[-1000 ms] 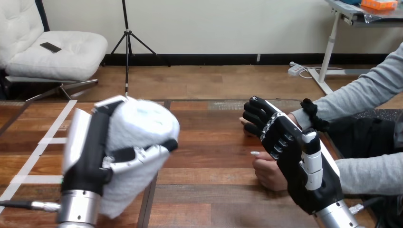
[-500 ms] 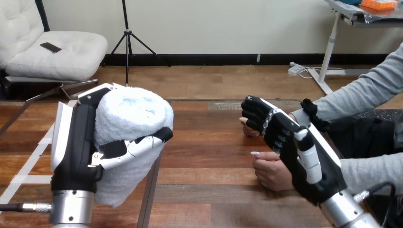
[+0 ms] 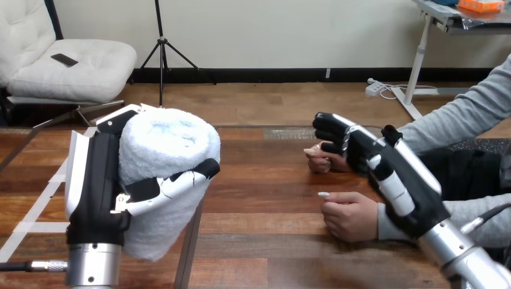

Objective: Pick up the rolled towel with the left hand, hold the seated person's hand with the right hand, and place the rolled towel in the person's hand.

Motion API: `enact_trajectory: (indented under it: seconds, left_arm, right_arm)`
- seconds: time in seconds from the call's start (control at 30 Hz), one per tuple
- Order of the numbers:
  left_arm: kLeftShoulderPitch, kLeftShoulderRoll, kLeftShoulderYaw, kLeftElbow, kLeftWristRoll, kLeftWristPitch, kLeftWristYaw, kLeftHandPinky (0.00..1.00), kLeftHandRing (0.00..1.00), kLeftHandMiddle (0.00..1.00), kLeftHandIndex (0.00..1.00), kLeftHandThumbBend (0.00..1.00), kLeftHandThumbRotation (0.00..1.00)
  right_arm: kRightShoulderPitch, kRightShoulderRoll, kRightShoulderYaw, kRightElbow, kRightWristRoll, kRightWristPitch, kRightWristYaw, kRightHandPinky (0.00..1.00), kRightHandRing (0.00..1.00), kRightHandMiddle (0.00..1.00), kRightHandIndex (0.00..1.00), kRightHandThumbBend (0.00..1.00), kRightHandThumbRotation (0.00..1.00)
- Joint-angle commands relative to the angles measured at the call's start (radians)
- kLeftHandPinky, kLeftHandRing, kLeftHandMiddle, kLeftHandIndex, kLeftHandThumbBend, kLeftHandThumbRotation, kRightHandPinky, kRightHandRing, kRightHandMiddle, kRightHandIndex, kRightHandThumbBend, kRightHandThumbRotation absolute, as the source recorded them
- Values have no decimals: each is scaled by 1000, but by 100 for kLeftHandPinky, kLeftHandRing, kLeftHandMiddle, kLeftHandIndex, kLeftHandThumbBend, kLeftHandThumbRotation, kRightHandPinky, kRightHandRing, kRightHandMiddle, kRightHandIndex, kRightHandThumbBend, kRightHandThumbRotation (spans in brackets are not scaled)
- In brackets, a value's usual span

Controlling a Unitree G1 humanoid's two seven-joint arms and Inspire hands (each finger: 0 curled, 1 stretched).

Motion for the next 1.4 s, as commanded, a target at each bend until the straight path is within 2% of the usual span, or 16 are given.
enact_trajectory:
  seconds: [0.0,0.1,0.3,0.57,0.83,0.97,1.1,1.37]
  left_arm:
    - [-53,-13,12,-1,-9,-31,-4,27,32,37,40,62,0]
    - [-51,-21,11,-2,-18,-27,-9,27,32,37,40,62,0]
    - [-47,-28,12,2,-29,-30,-21,26,31,37,40,61,0]
    - [-48,-34,15,17,-46,-50,-38,26,30,36,40,61,0]
    - [-42,-46,15,12,-60,-44,-50,25,30,36,40,62,0]
    - [-38,-53,13,7,-66,-42,-54,25,30,36,40,62,0]
    - [-30,-58,11,-1,-56,-44,-51,25,30,36,40,62,0]
    - [-19,-66,5,-11,-59,-64,-56,25,30,37,40,62,0]
  right_arm:
    - [-96,-46,-30,36,-25,-41,-36,86,90,89,87,93,100]
    - [-108,-64,-28,46,-30,-33,-41,86,90,89,87,94,100]
    - [-138,-98,-25,88,-53,-52,-50,86,91,90,88,93,100]
    - [-188,-142,-14,174,-115,-110,-78,86,90,90,87,90,99]
    - [-226,-179,1,255,-188,-149,-119,83,88,89,86,88,97]
    - [-248,-194,9,307,-210,-169,-125,80,86,88,86,82,94]
    - [-266,-209,18,352,-230,-171,-130,78,85,87,86,77,89]
    - [-290,-231,33,407,-254,-146,-130,77,84,87,87,79,78]
